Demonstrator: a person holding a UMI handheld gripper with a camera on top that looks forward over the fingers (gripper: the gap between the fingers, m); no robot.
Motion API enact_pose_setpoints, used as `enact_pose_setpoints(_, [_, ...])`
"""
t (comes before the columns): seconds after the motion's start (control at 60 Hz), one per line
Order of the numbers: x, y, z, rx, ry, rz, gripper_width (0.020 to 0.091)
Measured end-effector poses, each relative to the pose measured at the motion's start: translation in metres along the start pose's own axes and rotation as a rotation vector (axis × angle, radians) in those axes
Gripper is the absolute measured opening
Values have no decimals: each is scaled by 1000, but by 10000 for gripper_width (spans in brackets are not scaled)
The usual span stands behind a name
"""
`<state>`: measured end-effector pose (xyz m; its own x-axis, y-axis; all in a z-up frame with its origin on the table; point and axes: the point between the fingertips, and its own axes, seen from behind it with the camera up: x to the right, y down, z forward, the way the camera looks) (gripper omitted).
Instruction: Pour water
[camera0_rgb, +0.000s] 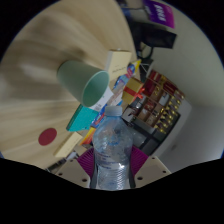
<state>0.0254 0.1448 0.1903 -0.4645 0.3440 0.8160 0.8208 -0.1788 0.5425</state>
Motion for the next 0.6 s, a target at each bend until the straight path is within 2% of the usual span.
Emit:
enact_pose_setpoints(0.233, [-5, -16, 14, -16, -62, -236, 447])
enact_pose_setpoints(0.383, [-14, -13, 9, -6, -89, -204, 444])
enact_pose_setpoints(0.5, [6, -3, 21, 5, -64, 104, 447])
enact_pose_setpoints(0.6, [41, 25, 21, 3, -24, 650, 444])
